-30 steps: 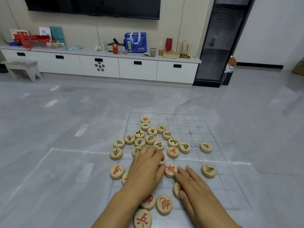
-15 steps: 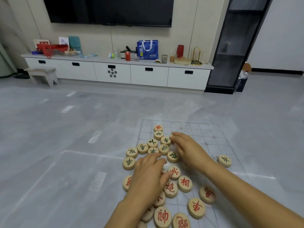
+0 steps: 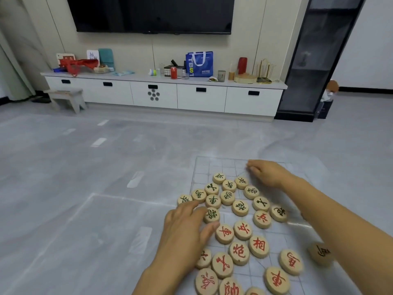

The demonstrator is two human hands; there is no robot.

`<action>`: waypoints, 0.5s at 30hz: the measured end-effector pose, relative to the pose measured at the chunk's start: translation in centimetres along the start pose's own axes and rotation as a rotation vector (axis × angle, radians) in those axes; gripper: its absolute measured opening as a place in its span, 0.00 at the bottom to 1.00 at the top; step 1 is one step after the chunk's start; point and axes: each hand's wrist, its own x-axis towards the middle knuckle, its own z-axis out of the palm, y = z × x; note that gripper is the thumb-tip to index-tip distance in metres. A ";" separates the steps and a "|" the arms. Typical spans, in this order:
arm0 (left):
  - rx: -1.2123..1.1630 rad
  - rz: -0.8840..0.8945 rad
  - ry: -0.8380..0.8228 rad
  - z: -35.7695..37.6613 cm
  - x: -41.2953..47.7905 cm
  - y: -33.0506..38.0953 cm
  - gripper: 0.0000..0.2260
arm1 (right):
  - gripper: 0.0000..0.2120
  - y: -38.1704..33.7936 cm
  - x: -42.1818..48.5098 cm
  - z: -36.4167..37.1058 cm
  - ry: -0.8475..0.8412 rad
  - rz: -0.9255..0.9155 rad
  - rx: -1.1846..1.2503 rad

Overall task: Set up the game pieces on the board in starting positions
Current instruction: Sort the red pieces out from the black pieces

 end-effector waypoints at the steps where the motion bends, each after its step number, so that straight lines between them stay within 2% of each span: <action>1: -0.001 -0.015 0.002 -0.2 -0.1 -0.2 0.22 | 0.18 1.5 -1.3 -0.4 0.011 0.034 0.015; 6: 0.007 -0.088 -0.019 -0.6 -0.9 -1.2 0.23 | 0.18 7.7 -10.9 -0.8 0.084 0.140 0.059; 8: 0.022 -0.090 -0.020 -0.8 -1.1 -1.3 0.23 | 0.17 8.8 -15.7 -0.2 0.109 0.121 0.055; 11: 0.022 -0.081 -0.015 -0.9 -1.4 -1.1 0.22 | 0.14 9.1 -22.1 0.8 0.163 -0.016 0.076; 12: 0.019 -0.080 -0.015 -0.9 -1.6 -1.1 0.22 | 0.13 9.4 -23.7 1.2 0.161 -0.003 0.106; 15: -0.007 -0.079 -0.022 -0.6 -1.8 -0.8 0.24 | 0.17 9.7 -27.6 2.9 0.175 -0.007 0.175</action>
